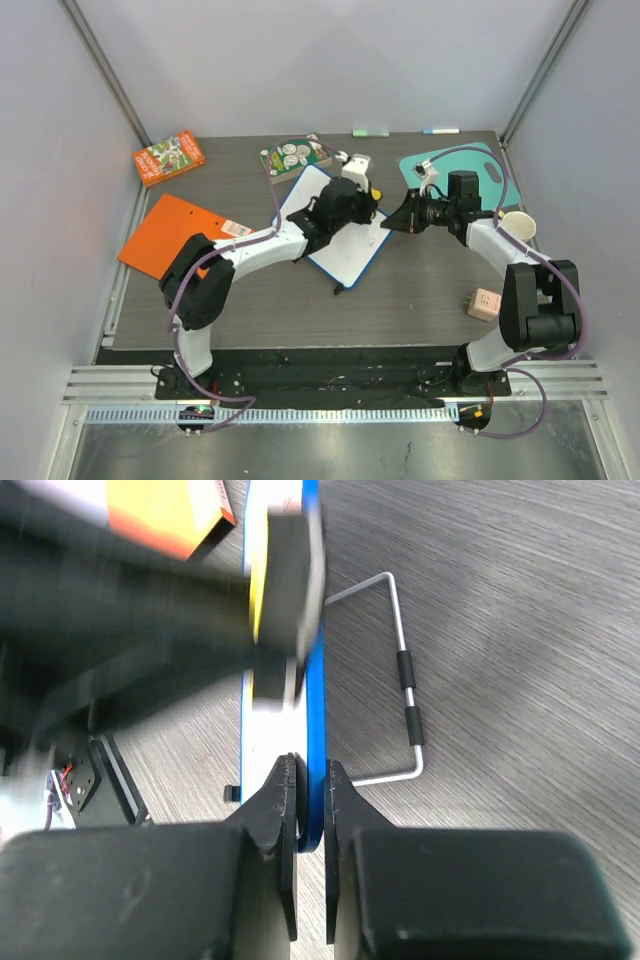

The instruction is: Erase the whiteboard

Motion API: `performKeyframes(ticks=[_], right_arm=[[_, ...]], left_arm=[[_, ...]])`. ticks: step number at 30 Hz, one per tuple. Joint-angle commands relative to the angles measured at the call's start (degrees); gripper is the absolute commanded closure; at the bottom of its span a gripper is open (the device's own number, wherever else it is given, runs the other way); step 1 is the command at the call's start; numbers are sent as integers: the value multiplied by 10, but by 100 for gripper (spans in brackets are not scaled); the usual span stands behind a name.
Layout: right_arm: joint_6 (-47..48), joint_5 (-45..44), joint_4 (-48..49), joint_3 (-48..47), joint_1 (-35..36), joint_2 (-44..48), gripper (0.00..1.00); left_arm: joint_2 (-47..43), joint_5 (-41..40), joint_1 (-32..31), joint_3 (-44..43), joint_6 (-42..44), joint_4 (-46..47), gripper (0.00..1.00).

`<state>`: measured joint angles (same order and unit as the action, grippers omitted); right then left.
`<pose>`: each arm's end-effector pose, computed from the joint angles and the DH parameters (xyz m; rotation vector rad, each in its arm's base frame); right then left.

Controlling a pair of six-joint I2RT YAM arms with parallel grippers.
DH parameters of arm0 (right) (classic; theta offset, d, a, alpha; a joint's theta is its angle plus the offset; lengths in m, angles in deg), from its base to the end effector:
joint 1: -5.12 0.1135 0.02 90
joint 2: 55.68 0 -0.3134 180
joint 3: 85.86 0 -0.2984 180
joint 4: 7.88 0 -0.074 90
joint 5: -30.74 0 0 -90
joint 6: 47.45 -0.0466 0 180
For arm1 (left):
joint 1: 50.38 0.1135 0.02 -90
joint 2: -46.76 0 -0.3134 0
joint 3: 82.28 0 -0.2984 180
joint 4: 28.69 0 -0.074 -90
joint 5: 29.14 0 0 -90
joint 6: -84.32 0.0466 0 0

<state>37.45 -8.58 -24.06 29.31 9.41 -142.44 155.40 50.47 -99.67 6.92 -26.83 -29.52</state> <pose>0.3568 0.0629 0.2511 -0.4673 2.0958 1.0709 0.3441 -0.3870 0.2807 0.3493 1.9151 -0.6597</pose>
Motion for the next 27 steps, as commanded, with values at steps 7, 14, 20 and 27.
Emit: performKeyframes(ticks=[7, 14, 20, 27], right_arm=[[48, 53, 50, -19, 26, 29, 99], [48, 53, 50, -19, 26, 27, 99], [47, 50, 49, -18, 26, 29, 99], [46, 47, 50, -17, 26, 27, 99]], left_arm=[[35, 27, 136, 33, -38, -12, 100], [34, 96, 118, 61, -49, 15, 100], [-11, 75, 30, 103, -35, 12, 100], [-40, 17, -75, 161, -69, 37, 100]])
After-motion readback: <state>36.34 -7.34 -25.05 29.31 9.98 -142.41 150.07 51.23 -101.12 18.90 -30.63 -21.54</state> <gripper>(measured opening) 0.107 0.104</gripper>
